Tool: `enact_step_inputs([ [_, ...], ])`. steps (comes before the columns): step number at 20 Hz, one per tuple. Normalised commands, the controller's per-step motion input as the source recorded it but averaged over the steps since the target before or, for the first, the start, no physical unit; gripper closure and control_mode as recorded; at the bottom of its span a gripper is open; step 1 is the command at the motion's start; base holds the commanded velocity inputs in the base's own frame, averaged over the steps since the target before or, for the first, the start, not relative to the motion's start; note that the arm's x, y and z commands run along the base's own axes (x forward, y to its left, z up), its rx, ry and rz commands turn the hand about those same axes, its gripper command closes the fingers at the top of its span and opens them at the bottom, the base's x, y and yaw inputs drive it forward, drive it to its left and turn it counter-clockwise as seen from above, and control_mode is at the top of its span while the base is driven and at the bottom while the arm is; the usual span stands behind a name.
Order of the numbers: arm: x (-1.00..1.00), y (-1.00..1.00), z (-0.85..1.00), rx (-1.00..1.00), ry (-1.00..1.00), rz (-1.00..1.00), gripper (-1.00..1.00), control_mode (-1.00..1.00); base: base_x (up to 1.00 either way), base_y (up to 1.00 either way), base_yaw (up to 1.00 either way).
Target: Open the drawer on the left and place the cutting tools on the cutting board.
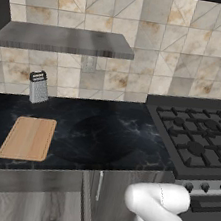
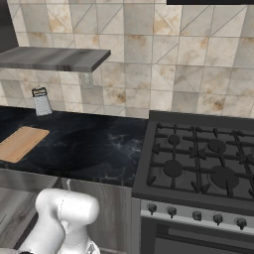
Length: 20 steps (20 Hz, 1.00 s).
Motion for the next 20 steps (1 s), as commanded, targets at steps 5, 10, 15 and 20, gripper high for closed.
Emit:
enact_step_inputs([
  [5,0.10,-0.25,0.65,0.01,0.14,0.00,-1.00,-1.00,0.00,0.00,0.00],
  [10,0.34,-0.34,0.55,0.00,0.15,0.00,-1.00,-1.00,0.00,0.00,0.00],
  [15,0.42,-0.38,0.36,0.00,0.17,0.00,-1.00,-1.00,0.00,0.00,0.00],
  [20,0.26,-0.22,0.05,0.00,0.17,-0.02,-1.00,-1.00,0.00,0.00,0.00],
])
